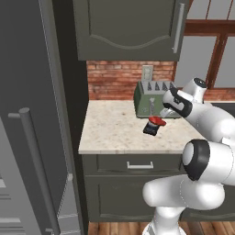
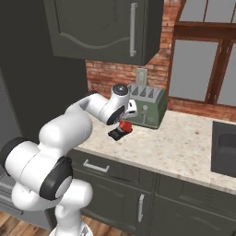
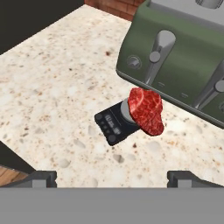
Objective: Take the steak from the fridge and place it on the digital scale on the counter by the fridge. Wait a few seconds for a reading, then move it to the plate on the dining counter.
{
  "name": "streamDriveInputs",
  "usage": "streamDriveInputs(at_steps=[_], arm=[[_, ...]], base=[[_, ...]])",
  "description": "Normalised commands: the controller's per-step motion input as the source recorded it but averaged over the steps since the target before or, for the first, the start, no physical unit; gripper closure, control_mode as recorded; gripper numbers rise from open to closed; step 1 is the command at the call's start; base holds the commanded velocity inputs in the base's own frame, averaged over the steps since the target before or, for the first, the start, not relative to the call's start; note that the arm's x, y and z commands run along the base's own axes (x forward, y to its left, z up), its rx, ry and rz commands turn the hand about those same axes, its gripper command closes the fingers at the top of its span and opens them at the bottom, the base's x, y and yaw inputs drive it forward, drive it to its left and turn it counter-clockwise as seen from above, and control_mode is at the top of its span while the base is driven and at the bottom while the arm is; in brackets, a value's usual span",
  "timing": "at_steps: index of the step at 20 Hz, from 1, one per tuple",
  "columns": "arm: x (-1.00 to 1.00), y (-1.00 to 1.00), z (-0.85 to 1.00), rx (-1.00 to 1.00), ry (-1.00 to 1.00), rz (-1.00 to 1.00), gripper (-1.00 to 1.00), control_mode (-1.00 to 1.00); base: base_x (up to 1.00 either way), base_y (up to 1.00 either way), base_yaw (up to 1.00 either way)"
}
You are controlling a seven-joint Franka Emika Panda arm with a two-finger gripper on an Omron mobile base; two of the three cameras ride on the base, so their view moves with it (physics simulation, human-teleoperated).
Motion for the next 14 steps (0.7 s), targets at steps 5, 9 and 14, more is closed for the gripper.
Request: streamDriveInputs(at_steps=[5,9,14], arm=[[0.0,0.0,0.0,0.0,0.0,0.0,-1.0,-1.0],[0.0,0.0,0.0,0.0,0.0,0.0,-1.0,-1.0],[-0.02,0.0,0.0,0.0,0.0,0.0,-1.0,-1.0]], base=[[0.0,0.0,0.0],[0.0,0.0,0.0],[0.0,0.0,0.0]])
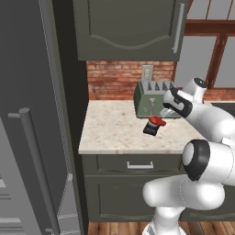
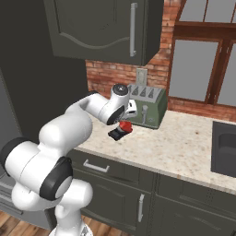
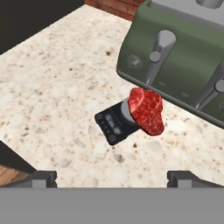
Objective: Take the steak from the fridge and place it on the digital scale on the counter by the fridge. Wait a few seconds for a reading, then move it to the plate on the dining counter.
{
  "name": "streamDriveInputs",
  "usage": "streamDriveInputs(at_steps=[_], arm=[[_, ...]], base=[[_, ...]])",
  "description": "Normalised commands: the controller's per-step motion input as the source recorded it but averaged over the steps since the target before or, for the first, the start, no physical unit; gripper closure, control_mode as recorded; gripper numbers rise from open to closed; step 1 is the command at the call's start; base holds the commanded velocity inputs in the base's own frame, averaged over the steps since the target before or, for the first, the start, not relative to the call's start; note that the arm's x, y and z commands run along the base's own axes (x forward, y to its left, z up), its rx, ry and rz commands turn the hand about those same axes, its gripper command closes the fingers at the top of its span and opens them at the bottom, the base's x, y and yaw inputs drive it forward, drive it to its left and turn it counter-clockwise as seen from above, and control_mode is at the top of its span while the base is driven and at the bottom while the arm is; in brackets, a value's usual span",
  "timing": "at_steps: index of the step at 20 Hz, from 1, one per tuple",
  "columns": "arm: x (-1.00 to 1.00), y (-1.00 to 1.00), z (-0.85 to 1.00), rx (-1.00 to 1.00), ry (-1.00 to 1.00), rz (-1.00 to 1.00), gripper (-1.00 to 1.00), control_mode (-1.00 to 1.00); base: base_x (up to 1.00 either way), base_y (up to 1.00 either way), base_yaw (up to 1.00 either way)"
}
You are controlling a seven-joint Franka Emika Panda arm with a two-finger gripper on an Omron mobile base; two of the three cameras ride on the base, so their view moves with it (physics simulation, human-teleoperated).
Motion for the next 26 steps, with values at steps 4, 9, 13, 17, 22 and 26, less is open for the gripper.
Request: streamDriveInputs(at_steps=[4,9,13,17,22,26], arm=[[0.0,0.0,-0.03,0.0,0.0,0.0,-1.0,-1.0],[0.01,-0.04,-0.33,-0.04,0.0,0.0,-1.0,-1.0],[0.1,-0.13,-0.28,0.0,-0.01,0.0,-1.0,-1.0],[0.16,-0.06,-0.23,0.0,-0.02,0.0,-1.0,-1.0],[0.19,0.0,-0.21,0.0,-0.05,0.0,-1.0,-1.0],[0.28,0.0,-0.2,0.0,-0.02,0.0,-1.0,-1.0]], base=[[0.0,0.0,0.0],[0.0,0.0,0.0],[0.0,0.0,0.0],[0.0,0.0,0.0],[0.0,0.0,0.0],[0.0,0.0,0.0]])
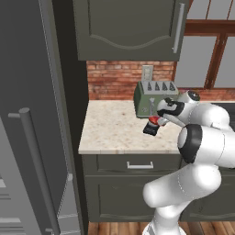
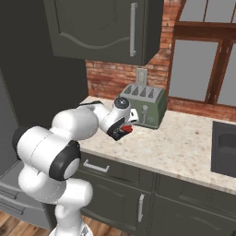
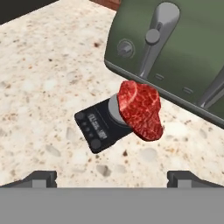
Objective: Take the steak from the fridge and place it on the digital scale on the counter by the fridge. Wait a few seconds for a reading, then move it to the plate on the dining counter.
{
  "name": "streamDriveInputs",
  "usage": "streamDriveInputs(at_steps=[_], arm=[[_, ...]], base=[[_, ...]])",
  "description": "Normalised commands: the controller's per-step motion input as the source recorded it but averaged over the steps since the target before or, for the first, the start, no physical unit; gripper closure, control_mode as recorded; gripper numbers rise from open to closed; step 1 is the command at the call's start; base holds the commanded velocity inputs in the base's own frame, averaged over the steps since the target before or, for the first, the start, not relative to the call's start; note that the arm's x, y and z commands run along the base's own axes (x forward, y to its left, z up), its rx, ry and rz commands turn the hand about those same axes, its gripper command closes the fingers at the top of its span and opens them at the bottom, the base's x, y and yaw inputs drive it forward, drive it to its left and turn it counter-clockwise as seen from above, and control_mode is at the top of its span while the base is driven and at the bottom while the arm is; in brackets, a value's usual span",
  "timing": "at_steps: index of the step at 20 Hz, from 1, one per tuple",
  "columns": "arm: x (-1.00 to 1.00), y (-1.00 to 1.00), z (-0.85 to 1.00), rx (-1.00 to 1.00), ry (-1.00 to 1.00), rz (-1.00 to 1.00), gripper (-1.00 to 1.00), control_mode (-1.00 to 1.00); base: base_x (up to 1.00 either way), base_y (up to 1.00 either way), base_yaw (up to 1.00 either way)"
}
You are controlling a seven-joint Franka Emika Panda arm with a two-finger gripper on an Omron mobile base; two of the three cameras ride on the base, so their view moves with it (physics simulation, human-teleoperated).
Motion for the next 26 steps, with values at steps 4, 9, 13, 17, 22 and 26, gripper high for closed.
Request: streamDriveInputs(at_steps=[4,9,13,17,22,26], arm=[[0.23,0.0,-0.17,0.0,0.0,0.0,-1.0,-1.0],[0.19,0.0,-0.07,0.0,0.0,0.0,-1.0,-1.0],[0.21,0.0,-0.04,0.0,0.0,0.0,-1.0,-1.0],[0.22,0.0,-0.09,0.0,0.0,0.0,-1.0,-1.0],[0.17,-0.05,-0.16,0.0,0.0,0.0,-1.0,-1.0],[0.14,-0.07,-0.2,0.0,0.0,0.0,-1.0,-1.0]], base=[[0.0,0.0,0.0],[0.0,0.0,0.0],[0.0,0.0,0.0],[0.0,0.0,0.0],[0.0,0.0,0.0],[0.0,0.0,0.0]])
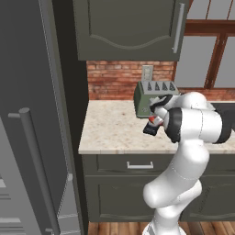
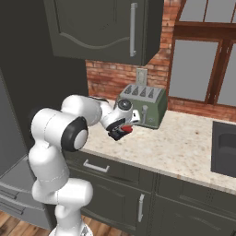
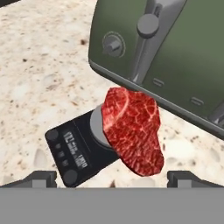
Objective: Take the steak from the fridge and place it on the digital scale on the counter by the fridge. Wait a few seconds for a reading, then move it to the plate on the dining counter.
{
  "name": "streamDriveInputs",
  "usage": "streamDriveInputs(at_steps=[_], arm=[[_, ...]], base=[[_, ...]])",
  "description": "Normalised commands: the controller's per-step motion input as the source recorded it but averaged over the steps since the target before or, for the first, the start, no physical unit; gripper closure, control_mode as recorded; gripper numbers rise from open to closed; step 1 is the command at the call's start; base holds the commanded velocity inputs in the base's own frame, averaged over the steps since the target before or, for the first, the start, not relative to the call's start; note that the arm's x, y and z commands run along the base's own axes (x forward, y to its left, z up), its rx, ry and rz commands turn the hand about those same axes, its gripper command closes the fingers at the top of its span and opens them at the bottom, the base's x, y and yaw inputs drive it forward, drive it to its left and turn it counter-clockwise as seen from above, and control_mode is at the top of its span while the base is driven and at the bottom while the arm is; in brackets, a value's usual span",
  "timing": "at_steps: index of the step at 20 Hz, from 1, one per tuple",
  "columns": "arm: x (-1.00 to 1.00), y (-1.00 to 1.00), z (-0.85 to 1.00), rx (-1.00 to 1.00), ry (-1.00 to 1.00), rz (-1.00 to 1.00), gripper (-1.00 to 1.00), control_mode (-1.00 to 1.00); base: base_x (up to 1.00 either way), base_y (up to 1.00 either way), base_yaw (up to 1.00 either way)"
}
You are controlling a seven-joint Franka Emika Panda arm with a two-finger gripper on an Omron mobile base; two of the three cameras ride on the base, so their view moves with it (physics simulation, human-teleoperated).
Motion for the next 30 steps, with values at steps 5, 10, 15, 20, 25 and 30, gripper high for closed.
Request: streamDriveInputs(at_steps=[5,10,15,20,25,30], arm=[[0.13,-0.05,-0.2,0.0,0.0,0.0,-1.0,-1.0],[0.25,-0.07,-0.1,0.0,0.0,0.0,-1.0,-1.0],[0.3,-0.09,-0.1,0.0,0.02,0.0,-1.0,-1.0],[0.16,-0.05,-0.17,0.01,0.06,0.0,-1.0,-1.0],[0.06,0.0,-0.27,0.01,0.08,0.0,-1.0,-1.0],[0.15,0.0,-0.23,0.02,0.07,0.0,-1.0,-1.0]], base=[[0.0,0.0,0.0],[0.0,0.0,0.0],[0.0,0.0,0.0],[0.0,0.0,0.0],[0.0,0.0,0.0],[0.0,0.0,0.0]])
